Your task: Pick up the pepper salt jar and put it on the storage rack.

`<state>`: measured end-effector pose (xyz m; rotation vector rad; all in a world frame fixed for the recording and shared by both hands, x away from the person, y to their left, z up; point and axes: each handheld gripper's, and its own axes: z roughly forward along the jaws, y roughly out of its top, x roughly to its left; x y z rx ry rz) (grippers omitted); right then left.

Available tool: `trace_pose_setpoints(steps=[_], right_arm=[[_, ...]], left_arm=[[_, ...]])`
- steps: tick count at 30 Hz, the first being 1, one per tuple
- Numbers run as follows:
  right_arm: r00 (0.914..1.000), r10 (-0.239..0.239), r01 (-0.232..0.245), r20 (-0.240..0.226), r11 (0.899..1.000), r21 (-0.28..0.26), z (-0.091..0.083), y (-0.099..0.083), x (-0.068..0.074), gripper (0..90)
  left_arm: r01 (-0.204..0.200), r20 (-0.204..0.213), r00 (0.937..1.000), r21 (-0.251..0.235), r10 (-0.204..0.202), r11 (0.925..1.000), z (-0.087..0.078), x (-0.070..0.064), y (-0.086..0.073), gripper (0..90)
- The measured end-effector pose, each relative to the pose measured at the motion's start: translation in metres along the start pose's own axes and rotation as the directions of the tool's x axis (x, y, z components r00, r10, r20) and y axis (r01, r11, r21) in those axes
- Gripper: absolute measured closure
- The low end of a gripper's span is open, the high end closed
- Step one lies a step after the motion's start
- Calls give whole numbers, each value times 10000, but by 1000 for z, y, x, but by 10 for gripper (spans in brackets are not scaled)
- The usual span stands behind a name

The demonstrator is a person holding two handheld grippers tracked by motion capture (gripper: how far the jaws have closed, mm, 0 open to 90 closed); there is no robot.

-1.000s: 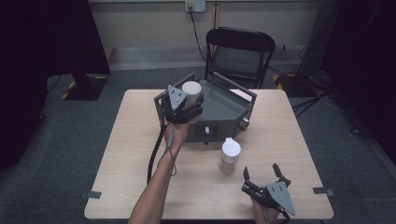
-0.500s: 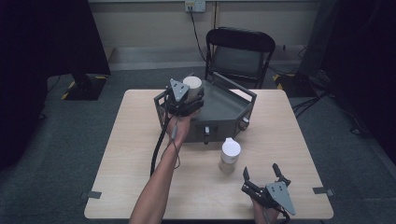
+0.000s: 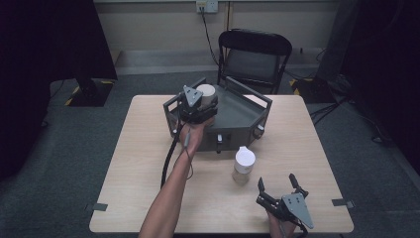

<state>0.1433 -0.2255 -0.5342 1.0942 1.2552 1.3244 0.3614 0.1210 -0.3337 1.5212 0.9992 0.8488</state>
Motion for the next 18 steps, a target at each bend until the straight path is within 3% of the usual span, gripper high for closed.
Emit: trace_pose_setpoints(steps=[12, 18], right_arm=[[10000, 2, -2, -1, 10000, -2, 0, 0, 0, 0], [10000, 2, -2, 18, 10000, -1, 0, 0, 0, 0]], left_arm=[[438, 23, 9990, -196, -438, 9988, 0, 3, -9, 344], [396, 2, 9992, -285, -396, 9988, -1, 2, -13, 343]])
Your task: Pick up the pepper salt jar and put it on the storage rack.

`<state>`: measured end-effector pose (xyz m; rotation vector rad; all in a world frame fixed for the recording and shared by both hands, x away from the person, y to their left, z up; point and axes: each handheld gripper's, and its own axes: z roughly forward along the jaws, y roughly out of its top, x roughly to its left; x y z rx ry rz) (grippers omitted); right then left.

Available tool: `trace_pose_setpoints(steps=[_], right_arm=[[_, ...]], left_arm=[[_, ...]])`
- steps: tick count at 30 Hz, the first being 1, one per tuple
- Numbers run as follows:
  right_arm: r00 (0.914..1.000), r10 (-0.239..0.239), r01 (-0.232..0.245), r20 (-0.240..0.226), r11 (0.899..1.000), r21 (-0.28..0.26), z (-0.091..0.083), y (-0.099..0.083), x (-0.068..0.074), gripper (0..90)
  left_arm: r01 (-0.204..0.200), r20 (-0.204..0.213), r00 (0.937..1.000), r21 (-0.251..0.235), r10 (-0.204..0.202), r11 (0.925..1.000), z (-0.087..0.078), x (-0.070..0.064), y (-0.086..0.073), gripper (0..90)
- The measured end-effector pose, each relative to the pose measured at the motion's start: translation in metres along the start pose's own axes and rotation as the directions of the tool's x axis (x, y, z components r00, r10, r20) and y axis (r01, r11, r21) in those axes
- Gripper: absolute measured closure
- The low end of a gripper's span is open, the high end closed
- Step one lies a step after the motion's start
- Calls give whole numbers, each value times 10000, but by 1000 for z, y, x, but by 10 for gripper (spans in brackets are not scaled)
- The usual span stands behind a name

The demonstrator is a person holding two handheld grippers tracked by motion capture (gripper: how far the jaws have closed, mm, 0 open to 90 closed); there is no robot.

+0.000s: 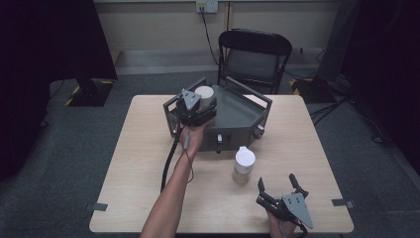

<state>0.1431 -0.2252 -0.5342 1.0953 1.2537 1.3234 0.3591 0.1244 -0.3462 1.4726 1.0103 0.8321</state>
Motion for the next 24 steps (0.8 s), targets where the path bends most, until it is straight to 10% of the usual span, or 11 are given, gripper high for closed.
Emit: trace_pose_setpoints(steps=[11, 24], right_arm=[[10000, 7, -7, 3, 10000, 1, 0, 0, 0, 0], [10000, 5, -5, 0, 10000, 7, 0, 0, 0, 0]], left_arm=[[32, 103, 9999, -37, -32, 10000, 2, 2, -4, 328], [465, -30, 9989, -290, -466, 9985, -1, 2, -6, 0]])
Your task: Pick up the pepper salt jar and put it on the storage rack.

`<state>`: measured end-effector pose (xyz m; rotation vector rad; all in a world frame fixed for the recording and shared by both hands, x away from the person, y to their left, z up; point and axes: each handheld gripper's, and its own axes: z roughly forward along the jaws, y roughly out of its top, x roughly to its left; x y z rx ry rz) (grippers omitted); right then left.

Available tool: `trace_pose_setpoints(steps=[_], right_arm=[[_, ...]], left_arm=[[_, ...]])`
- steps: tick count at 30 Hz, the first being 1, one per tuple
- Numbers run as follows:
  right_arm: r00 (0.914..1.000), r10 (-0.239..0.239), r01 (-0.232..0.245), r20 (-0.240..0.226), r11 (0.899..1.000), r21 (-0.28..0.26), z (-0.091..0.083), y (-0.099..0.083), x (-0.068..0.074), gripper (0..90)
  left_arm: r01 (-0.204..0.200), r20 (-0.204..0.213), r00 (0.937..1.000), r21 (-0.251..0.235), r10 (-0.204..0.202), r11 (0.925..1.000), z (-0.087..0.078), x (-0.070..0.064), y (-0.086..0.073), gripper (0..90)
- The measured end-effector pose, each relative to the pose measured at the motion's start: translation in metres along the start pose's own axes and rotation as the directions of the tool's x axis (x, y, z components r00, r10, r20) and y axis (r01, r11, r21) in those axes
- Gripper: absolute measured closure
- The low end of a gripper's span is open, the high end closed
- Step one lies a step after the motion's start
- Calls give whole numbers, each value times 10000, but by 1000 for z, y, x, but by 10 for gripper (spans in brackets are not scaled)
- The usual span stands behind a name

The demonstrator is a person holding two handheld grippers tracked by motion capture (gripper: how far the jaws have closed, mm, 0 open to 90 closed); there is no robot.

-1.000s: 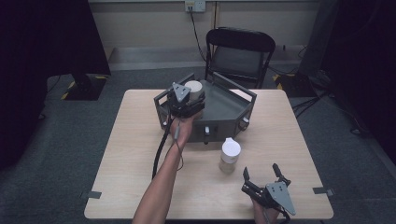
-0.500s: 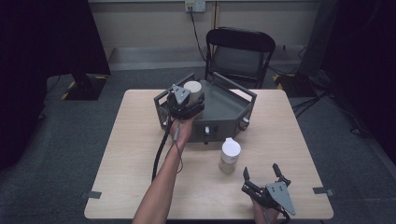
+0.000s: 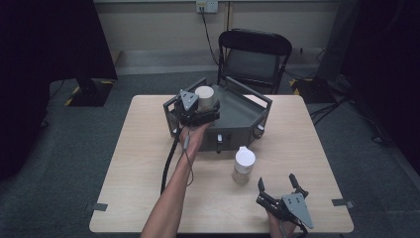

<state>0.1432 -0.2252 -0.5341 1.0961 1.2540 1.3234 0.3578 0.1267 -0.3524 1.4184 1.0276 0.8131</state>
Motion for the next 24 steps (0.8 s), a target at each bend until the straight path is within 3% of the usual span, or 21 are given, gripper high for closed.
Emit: trace_pose_setpoints(steps=[5, 13, 24], right_arm=[[10000, -9, 9, 1, 10000, -1, 0, 0, 0, 0], [10000, -10, 10, 6, 10000, 2, 0, 0, 0, 0], [10000, -27, 27, 23, 10000, 4, 0, 0, 1, 0]], left_arm=[[-275, -52, 9996, -334, 274, 9991, -7, -4, -3, 0], [-368, -94, 9993, -542, 363, 9979, -19, -10, -7, 0], [-136, -64, 9999, -968, 131, 9952, -39, -6, -8, 0]])
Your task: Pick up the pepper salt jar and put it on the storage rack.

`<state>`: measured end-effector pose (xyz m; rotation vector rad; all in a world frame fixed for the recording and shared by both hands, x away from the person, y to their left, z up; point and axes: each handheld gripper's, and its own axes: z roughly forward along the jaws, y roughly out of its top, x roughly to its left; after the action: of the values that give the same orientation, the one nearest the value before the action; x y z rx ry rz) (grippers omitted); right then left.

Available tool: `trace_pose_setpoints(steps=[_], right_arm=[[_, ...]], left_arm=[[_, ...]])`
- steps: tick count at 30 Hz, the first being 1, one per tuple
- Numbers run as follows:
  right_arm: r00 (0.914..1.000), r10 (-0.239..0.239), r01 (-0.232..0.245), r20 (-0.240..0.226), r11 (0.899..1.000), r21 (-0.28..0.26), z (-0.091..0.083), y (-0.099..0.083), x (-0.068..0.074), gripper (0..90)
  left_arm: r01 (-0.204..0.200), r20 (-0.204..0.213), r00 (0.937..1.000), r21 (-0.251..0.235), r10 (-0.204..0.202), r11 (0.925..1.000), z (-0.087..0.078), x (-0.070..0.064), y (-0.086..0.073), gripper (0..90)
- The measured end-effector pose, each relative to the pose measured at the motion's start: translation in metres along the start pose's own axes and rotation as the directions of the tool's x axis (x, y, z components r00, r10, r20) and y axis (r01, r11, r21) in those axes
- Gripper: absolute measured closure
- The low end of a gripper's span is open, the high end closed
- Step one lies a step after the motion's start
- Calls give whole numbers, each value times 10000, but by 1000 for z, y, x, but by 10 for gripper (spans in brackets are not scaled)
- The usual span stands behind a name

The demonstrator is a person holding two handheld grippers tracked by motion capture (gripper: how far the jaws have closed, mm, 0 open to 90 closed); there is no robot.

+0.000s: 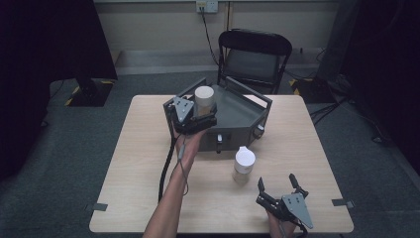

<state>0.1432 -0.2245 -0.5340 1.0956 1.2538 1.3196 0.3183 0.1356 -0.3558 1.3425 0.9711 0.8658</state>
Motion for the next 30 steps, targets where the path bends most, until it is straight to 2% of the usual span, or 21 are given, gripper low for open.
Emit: trace_pose_setpoints(steps=[3, 6, 14, 18, 19, 23, 28, 30], right_arm=[[10000, 2, -2, -1, 10000, 5, 0, 0, 0, 0], [10000, 0, 0, -2, 10000, 3, 0, 0, 0, 0], [10000, -6, 6, 10, 10000, 1, 0, 0, 0, 0], [10000, -6, 6, 9, 10000, -2, 0, 0, 0, 0], [10000, -10, 10, 7, 10000, -5, 0, 0, 0, 0], [10000, -5, 5, 8, 10000, -2, 0, 0, 0, 0], [10000, -16, 16, 15, 10000, -2, 0, 0, 0, 0], [10000, -12, 12, 13, 10000, 3, 0, 0, 0, 0]], left_arm=[[57, -182, 9998, -105, -59, 9999, -6, -2, -1, 0], [83, -184, 9998, -234, -88, 9997, -13, -1, -2, 0], [-125, -243, 9996, -411, 115, 9991, -26, 0, -4, 0], [-64, -292, 9996, -610, 46, 9981, -36, 1, -9, 0], [-183, -431, 9989, -638, 156, 9978, -41, -1, -11, 0], [-106, -612, 9981, -615, 69, 9981, -48, -1, -15, 0], [-9, -614, 9981, -733, -36, 9973, -58, 3, -19, 0], [-115, -694, 9976, -820, 58, 9966, -63, 2, -21, 1]])
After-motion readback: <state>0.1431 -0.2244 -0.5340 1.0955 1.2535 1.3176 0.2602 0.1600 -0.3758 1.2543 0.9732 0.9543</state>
